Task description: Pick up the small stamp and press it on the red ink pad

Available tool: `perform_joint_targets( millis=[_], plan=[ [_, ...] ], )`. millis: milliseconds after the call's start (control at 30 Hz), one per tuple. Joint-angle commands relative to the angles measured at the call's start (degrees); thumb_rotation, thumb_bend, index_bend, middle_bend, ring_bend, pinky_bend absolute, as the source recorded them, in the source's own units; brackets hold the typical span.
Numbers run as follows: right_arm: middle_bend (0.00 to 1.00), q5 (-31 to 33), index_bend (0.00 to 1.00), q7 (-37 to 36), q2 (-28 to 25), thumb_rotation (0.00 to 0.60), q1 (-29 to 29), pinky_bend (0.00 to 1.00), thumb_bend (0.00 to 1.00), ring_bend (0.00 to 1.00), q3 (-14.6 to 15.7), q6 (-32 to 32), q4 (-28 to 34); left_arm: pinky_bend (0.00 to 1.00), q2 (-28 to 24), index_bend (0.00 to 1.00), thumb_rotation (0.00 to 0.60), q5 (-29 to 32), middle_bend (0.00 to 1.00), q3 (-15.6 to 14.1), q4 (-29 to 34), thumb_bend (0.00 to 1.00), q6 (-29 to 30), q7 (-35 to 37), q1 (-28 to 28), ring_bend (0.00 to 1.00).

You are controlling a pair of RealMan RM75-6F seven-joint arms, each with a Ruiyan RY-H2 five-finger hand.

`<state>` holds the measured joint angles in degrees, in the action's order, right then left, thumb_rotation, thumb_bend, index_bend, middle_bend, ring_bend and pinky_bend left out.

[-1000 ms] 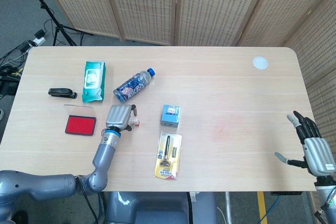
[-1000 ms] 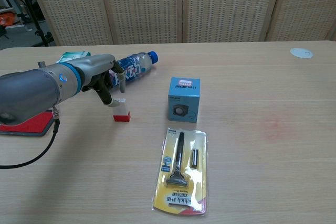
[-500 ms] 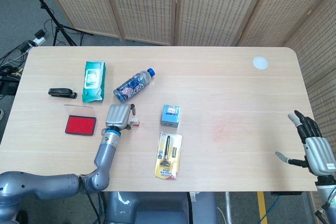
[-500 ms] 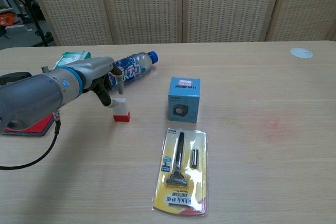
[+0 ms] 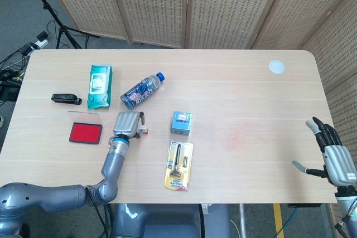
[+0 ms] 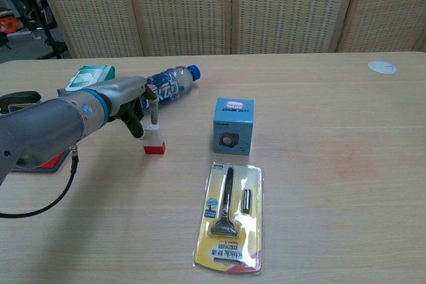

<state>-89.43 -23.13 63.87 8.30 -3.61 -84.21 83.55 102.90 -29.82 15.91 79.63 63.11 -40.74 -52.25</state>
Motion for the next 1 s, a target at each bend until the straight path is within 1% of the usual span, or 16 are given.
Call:
perform_joint_targets(
  millis=[33,300,533,833,1000],
  plan=[
    [0.00,0.01,0.00,-0.08,-0.02,0.600,0.01,0.00,0.00,0.00,-0.01,0.01,-0.03,0.85,0.17,0.54,0.600,0.18,0.98,0.15,-0.20,0.30,0.03,-0.06,-0.03,0.94],
    [0.00,0.14,0.00,-0.47,-0.01,0.600,0.07,0.00,0.00,0.00,-0.02,0.18,-0.23,0.85,0.42,0.58,0.600,0.22,0.98,0.44,-0.59,0.32,0.18,-0.35,0.01,0.94],
    [0.00,0.04,0.00,-0.67,-0.04,0.600,0.08,0.00,0.00,0.00,0.02,0.15,-0.22,0.85,0.39,0.61,0.600,0.98,0.98,0.60,-0.47,0.40,0.11,-1.25,-0.08,0.94],
    [0.00,0.20,0.00,-1.27,-0.10,0.600,0.11,0.00,0.00,0.00,-0.09,0.17,-0.35,0.85,0.31,0.65,0.600,0.79,0.98,0.80,-0.25,0.40,0.34,-1.50,-0.04,0.94],
    [0.00,0.01,0.00,-1.23,-0.02,0.600,0.14,0.00,0.00,0.00,0.01,0.16,-0.44,0.85,-0.98,0.65,0.600,-0.87,0.98,1.31,1.50,0.40,1.28,-0.71,0.33,0.94]
  ],
)
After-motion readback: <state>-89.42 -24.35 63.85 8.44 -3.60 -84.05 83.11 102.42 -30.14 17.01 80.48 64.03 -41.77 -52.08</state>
